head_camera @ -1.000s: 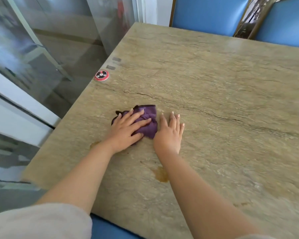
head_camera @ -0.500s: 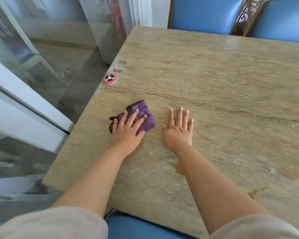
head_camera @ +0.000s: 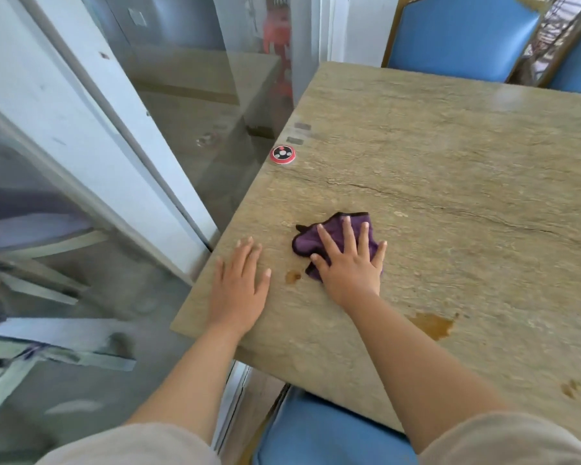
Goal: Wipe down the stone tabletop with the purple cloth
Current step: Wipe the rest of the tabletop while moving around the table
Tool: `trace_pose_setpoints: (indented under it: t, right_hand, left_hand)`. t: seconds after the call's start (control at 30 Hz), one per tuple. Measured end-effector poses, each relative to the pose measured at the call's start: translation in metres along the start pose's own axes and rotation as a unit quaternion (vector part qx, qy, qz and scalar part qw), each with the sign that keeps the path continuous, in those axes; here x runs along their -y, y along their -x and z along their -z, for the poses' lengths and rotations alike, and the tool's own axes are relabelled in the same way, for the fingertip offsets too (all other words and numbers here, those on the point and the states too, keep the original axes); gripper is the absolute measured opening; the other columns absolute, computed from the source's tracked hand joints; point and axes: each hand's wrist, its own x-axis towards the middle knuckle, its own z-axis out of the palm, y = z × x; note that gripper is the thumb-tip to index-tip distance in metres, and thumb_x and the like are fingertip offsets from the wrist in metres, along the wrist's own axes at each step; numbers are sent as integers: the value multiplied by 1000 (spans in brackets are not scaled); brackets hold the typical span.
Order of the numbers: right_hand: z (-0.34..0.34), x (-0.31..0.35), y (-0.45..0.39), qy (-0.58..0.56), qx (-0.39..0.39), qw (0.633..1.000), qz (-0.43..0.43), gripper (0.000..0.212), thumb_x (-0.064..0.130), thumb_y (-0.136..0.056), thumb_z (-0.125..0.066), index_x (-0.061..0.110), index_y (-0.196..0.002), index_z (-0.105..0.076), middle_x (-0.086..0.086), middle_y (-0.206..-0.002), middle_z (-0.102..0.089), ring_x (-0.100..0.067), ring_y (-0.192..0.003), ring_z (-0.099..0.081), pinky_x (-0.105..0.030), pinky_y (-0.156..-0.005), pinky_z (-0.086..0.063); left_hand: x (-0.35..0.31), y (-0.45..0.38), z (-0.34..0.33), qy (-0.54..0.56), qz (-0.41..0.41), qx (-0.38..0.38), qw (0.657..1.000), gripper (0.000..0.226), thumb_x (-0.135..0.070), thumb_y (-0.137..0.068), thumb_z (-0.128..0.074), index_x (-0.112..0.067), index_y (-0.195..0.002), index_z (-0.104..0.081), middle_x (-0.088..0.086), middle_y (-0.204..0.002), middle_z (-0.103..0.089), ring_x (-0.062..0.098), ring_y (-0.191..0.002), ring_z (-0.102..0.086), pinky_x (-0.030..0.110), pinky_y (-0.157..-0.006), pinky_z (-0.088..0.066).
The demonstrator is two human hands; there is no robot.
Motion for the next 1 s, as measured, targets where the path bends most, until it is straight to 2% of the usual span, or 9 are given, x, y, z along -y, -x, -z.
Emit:
trace_pose_setpoints:
  t: [0.07, 0.17, 0.33, 0.4, 0.5, 0.63, 0.73, 0.87, 1.0]
  right_hand:
    - [5, -1, -26, -4, 2, 999, -51, 58, 63, -94, -14, 49, -146, 5, -2, -159, 19, -32, -143, 23, -61, -112, 11]
    - [12, 7, -67, -14, -3, 994, -107, 59, 61, -95, -17, 45, -148, 2, -4, -159, 17, -34, -144, 20, -60, -112, 11]
    - [16, 49, -123, -23, -1, 996, -80, 60, 56, -95, -20, 42, -149, 0, -6, -160, 15, -34, -144, 18, -58, -112, 14]
    - [13, 76, -132, -23, -1, 1000, -21, 58, 50, -95, -23, 43, -149, -3, -5, -160, 13, -32, -145, 17, -56, -113, 13]
    - [5, 104, -117, -17, 15, 988, 150, 54, 40, -96, -30, 47, -147, -12, 2, -161, 6, -24, -147, 12, -49, -117, 8]
    - [7, 60, -92, -59, 12, 941, 332, 53, 26, -88, -41, 50, -135, -40, 17, -155, -22, -11, -147, -8, -36, -118, 3]
    - [12, 23, -101, -75, -21, 963, 257, 55, 28, -85, -39, 53, -134, -40, 20, -154, -24, -9, -146, -11, -36, -118, -1]
    - [11, 62, -114, -48, -18, 995, 87, 55, 32, -94, -32, 49, -145, -20, 8, -161, -3, -17, -148, 5, -46, -118, 6]
    - [0, 91, -82, -38, 11, 979, 201, 57, 29, -95, -33, 48, -146, -18, 9, -161, 0, -17, -147, 7, -47, -118, 6]
  left_hand:
    - [2, 5, -5, -38, -11, -5, 999, 62, -50, -97, -9, -24, -154, -8, -9, -162, 5, 8, -147, 14, 44, -121, 5]
    - [0, 7, -6, -45, -11, -12, 999, 63, -48, -97, -12, -23, -154, -6, -8, -162, 7, 9, -147, 16, 46, -121, 4]
    - [-1, 7, -3, -48, -21, -16, 999, 68, -46, -93, -20, -22, -154, -7, -7, -162, 5, 10, -148, 11, 48, -121, 1]
    - [-2, 6, 0, -13, -21, -28, 999, 67, -44, -91, -27, -21, -153, -18, -6, -162, -7, 10, -149, 3, 48, -121, -1]
    - [-2, 8, 0, 44, -16, -53, 997, 59, -37, -88, -35, -18, -144, -37, -4, -155, -27, 13, -148, -14, 48, -121, -7]
    - [-1, 9, 0, 75, -8, -81, 994, 49, -31, -85, -40, -14, -131, -47, 0, -137, -42, 19, -135, -37, 50, -120, -16]
    - [-2, 10, 0, 85, -10, -85, 993, 45, -30, -86, -39, -16, -128, -47, -2, -132, -42, 18, -132, -39, 51, -119, -15]
    - [-3, 10, -1, 99, -10, -108, 989, 42, -28, -85, -41, -15, -125, -47, -2, -129, -42, 18, -129, -40, 48, -120, -16]
    - [-3, 11, -2, 120, 4, -161, 980, 27, -20, -81, -44, -8, -105, -49, 7, -121, -44, 24, -118, -44, 46, -107, -38]
